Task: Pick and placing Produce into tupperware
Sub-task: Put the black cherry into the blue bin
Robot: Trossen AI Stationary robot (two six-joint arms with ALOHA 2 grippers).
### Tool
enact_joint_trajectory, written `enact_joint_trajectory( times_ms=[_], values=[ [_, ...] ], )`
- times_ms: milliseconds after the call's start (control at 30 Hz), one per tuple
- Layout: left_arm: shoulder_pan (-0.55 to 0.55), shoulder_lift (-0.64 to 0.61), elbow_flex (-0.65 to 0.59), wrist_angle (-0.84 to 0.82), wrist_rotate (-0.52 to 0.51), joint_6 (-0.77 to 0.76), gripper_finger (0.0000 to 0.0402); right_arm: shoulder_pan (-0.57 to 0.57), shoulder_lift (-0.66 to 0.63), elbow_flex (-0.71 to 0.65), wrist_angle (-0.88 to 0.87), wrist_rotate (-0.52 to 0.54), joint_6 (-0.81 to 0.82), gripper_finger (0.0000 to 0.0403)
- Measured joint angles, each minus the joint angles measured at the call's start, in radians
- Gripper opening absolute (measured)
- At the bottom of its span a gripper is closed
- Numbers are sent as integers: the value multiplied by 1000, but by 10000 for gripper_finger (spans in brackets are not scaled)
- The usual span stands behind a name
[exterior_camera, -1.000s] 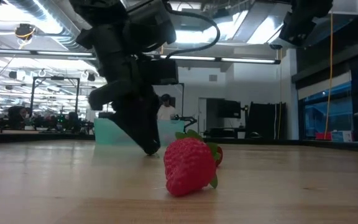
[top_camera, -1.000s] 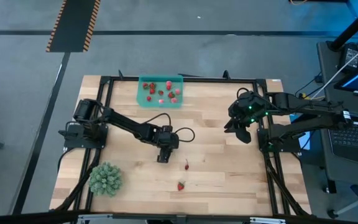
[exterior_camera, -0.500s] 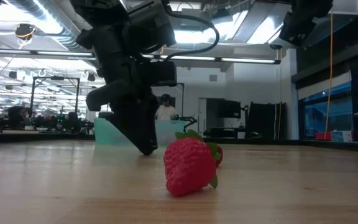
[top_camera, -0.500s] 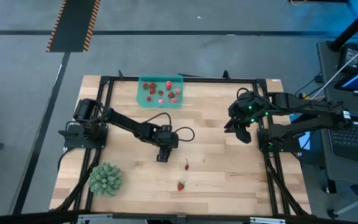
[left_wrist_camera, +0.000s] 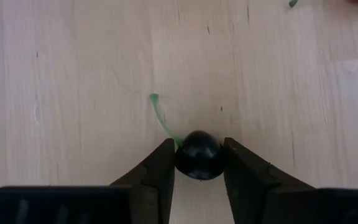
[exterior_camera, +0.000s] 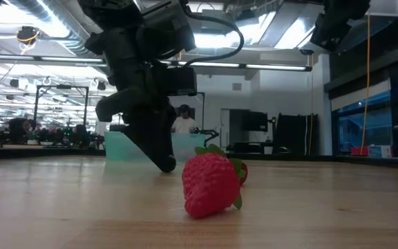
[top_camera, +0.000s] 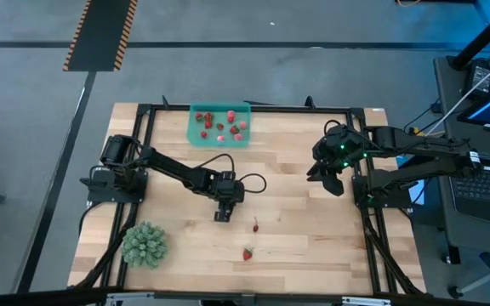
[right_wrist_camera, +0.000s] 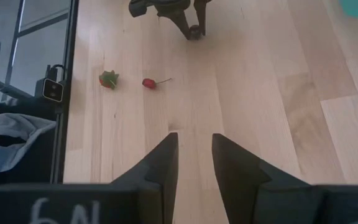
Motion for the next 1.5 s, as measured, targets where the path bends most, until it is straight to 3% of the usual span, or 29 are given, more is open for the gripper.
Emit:
enact_joint_trajectory(
  times_ms=[433,900,1200,1500],
  values=[
    [0,-119,0,11,-4,-2,105,0,0,0,-1,0,-1,100],
    [59,-540,0,-103,3,5,108,0,0,0,0,0,-4,100],
    [184,-780,0,-166,5,33,109,0,0,0,0,0,-7,100],
    [387,-839,0,-143,37,87,113,0,0,0,0,0,-28,100]
  ],
)
